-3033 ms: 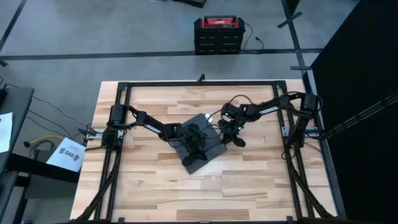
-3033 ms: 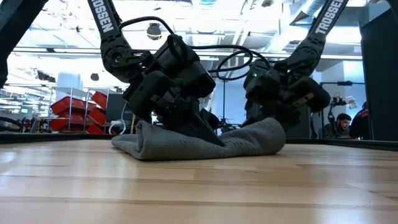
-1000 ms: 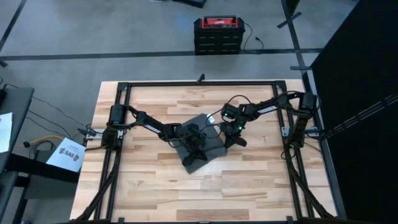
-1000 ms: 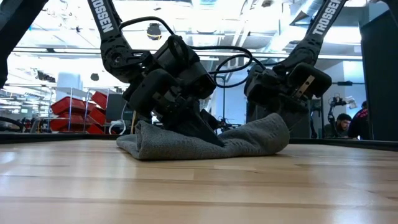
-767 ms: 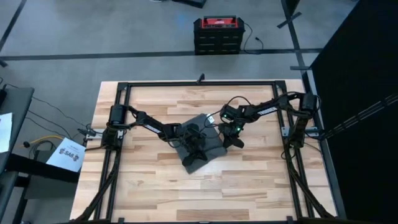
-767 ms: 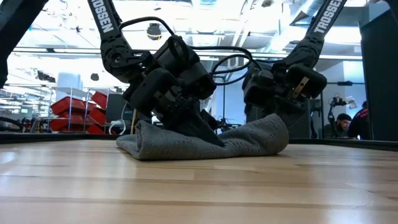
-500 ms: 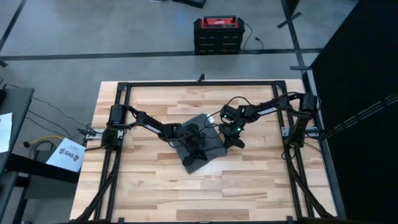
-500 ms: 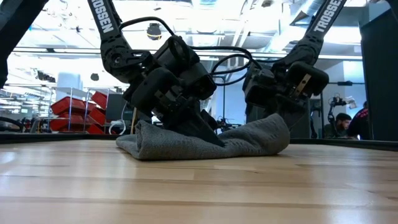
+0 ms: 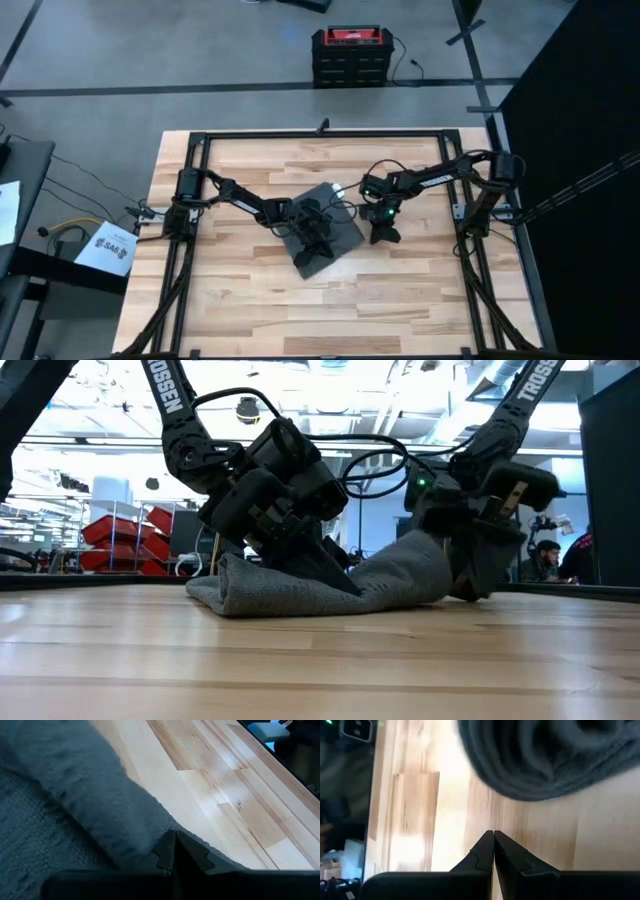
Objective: Roll towel
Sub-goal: Roll the gray towel
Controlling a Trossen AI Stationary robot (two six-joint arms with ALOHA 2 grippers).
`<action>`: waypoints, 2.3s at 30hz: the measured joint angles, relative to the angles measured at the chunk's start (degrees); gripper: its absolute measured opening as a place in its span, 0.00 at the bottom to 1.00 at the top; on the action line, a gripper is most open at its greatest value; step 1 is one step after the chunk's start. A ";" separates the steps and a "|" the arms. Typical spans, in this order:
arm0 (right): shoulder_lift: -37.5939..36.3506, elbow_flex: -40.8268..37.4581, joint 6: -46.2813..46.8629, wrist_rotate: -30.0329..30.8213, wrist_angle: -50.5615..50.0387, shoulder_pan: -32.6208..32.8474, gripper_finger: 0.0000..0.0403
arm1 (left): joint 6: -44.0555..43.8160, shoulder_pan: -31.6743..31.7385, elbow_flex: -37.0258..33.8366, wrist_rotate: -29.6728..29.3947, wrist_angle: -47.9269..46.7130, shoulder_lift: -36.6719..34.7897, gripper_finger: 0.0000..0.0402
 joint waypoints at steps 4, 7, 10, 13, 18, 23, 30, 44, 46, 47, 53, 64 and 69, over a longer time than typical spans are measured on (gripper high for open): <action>-0.10 0.04 -0.13 3.06 0.35 1.08 0.00 | 0.00 0.00 0.00 0.00 0.02 0.00 0.00; -1.33 0.04 -0.98 6.95 -0.28 0.92 0.00 | 0.00 -0.02 0.00 0.00 0.02 0.00 0.00; -5.36 0.02 -1.97 9.55 0.38 0.89 0.00 | 0.00 -0.09 0.00 -0.02 0.02 0.00 0.00; -11.14 0.04 -3.52 11.55 2.86 1.89 0.00 | 0.00 -0.09 0.00 -0.03 0.02 0.00 0.00; -14.92 0.26 -7.38 15.05 16.70 2.68 0.00 | 0.11 -0.09 0.00 -0.02 0.11 0.00 0.00; -7.89 0.26 -7.13 15.79 27.01 1.79 0.00 | 0.04 -0.11 0.00 -0.02 0.13 0.00 0.00; -0.46 0.26 -4.10 14.42 28.55 3.49 0.00 | 0.07 -0.11 0.02 -0.04 -0.12 0.00 0.00; -0.35 0.33 2.69 8.30 15.93 3.14 0.00 | 0.20 -0.11 0.07 -0.07 -0.39 0.00 0.00; -0.35 0.33 3.29 8.31 15.87 3.26 0.00 | 0.21 -0.11 0.06 -0.07 -0.28 0.00 0.00; -0.35 0.33 3.51 8.33 15.79 3.32 0.00 | 0.21 -0.11 0.05 -0.07 -0.11 0.00 0.00; -0.35 0.33 3.85 13.83 15.57 3.69 0.00 | 2.16 -0.58 -0.07 -3.95 1.14 -0.01 0.00; -0.60 0.52 -0.09 19.96 14.94 5.92 0.00 | 2.43 -0.61 0.04 -4.61 0.59 -0.04 0.00; -2.10 0.44 -3.44 22.76 14.01 6.29 0.00 | 2.45 -0.75 0.06 -4.82 0.58 -0.06 0.00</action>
